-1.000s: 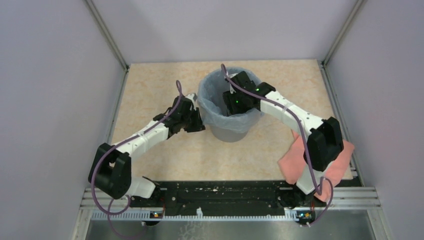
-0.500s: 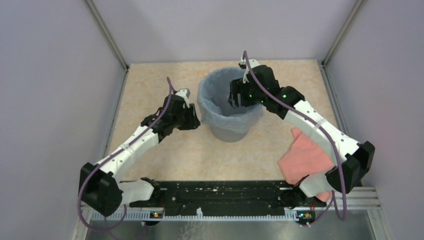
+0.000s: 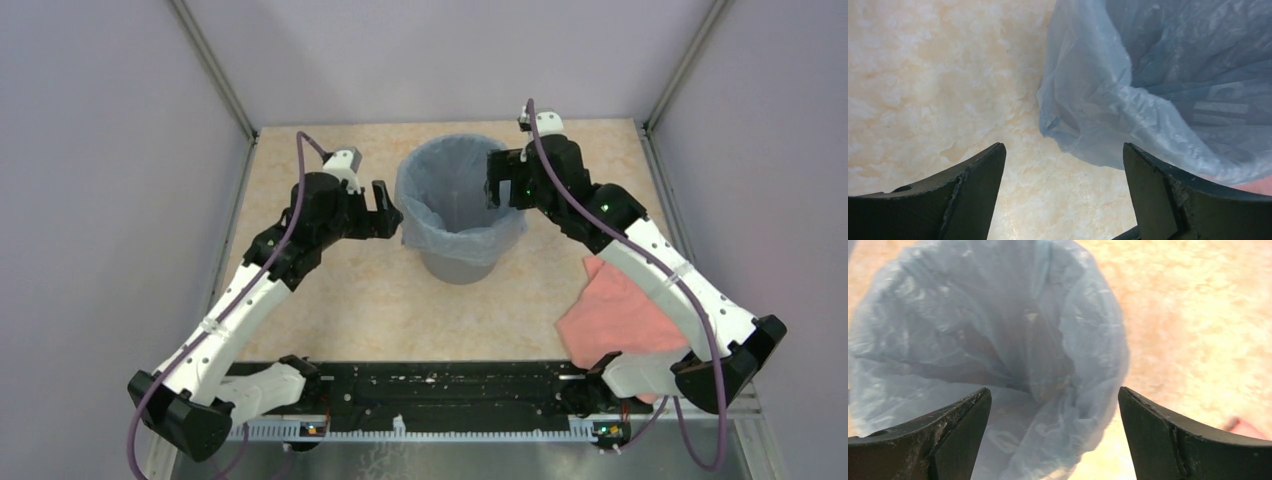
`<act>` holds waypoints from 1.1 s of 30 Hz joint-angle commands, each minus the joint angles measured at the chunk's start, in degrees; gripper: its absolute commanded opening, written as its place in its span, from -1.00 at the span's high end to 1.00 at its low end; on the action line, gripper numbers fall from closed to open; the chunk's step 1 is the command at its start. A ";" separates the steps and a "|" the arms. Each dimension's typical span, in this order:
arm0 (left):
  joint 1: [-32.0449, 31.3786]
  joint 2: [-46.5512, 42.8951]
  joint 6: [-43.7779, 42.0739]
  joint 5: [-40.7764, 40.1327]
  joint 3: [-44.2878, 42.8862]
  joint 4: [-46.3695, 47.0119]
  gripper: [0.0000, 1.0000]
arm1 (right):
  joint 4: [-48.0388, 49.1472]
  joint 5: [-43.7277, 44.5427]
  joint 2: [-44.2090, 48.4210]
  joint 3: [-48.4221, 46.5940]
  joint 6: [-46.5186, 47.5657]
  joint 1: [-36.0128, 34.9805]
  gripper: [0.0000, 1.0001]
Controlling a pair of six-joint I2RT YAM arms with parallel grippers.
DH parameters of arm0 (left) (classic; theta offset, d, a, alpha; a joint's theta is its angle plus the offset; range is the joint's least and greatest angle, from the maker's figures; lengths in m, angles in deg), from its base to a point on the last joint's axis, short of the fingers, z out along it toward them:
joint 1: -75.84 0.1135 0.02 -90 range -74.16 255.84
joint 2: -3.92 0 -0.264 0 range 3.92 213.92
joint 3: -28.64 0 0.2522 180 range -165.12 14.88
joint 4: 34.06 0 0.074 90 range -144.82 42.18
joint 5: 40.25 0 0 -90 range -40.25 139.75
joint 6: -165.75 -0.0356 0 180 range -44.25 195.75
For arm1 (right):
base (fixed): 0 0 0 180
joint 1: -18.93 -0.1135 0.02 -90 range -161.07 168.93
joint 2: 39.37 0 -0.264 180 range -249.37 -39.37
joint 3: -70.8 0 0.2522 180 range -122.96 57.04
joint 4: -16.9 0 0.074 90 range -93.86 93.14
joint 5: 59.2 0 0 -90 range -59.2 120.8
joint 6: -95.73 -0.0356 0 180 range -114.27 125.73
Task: Put the trash bags into the trash bin
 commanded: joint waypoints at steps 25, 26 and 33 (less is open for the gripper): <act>-0.56 5.84 4.59 8.07 -3.01 11.33 -0.75 | 8.44 0.11 -0.39 8.30 -7.23 3.44 -0.91; -0.57 4.98 4.63 7.52 -2.76 11.12 -0.72 | 8.44 0.20 -0.26 8.43 -7.22 3.45 -0.91; -0.61 0.71 4.81 7.36 -0.08 11.60 -0.61 | 8.40 0.91 -0.35 9.26 -7.05 3.46 -0.91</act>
